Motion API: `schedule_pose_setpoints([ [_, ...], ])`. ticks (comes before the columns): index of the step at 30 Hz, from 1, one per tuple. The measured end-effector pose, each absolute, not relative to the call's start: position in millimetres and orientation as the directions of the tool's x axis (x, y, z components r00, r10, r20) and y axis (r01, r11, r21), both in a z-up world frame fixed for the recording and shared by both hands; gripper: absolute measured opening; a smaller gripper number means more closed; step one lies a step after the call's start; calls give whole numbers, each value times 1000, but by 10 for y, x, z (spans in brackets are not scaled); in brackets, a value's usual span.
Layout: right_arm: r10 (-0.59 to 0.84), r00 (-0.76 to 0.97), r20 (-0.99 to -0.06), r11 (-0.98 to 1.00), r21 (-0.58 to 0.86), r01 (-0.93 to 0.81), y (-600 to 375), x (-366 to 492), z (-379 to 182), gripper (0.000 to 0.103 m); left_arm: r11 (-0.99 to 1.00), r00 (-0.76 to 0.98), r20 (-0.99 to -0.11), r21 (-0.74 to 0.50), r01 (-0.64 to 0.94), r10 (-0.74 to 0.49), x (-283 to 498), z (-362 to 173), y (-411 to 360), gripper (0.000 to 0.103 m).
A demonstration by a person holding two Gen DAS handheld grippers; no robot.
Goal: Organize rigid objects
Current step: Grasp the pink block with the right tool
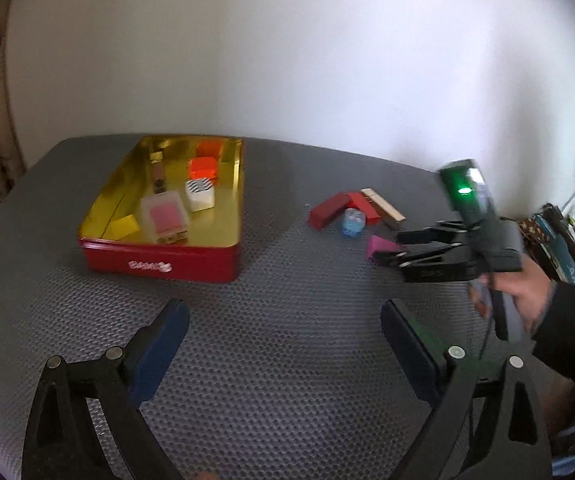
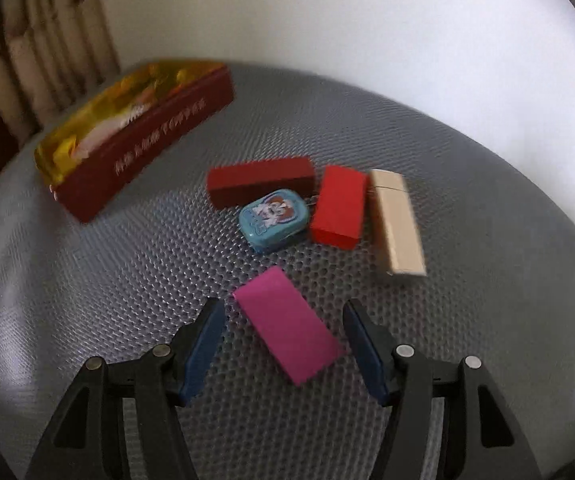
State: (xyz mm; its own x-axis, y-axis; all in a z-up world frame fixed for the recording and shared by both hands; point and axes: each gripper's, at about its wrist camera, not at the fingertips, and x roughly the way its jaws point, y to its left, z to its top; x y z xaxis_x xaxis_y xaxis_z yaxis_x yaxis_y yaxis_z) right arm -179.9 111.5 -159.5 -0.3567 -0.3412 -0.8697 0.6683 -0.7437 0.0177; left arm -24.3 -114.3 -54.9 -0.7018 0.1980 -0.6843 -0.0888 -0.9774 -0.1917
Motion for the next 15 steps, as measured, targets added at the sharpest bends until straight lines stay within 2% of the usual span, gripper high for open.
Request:
schedule_pose_setpoints([
  [2, -350, -316, -882, -711, 31, 703, 1066, -1783, -1684, 63, -977, -704, -680, -183, -107, 204, -241, -545, -1088, 95],
  [4, -346, -351, -870, -703, -8, 712, 1047, -1723, -1695, 59, -978, -693, -692, -172, -114, 203, -283, -597, -1017, 95],
  [5, -354, -357, -864, -717, 6, 697, 1070, -1719, -1682, 34, -977, -685, -698, -179, -115, 208, -297, -619, -1008, 95],
  [6, -355, -370, -858, -741, 17, 672, 1111, -1723, -1652, 30, -977, -676, -708, -181, -109, 207, -316, -652, -994, 93],
  [9, -355, -417, -837, -777, 16, 629, 1170, -1628, -1513, 30, -986, -669, -726, -148, -73, 158, -349, -708, -975, 83],
  [15, -304, -540, -785, -836, -51, 546, 1104, -1498, -1035, 30, -993, -684, -722, -107, -44, 108, -233, -699, -983, 83],
])
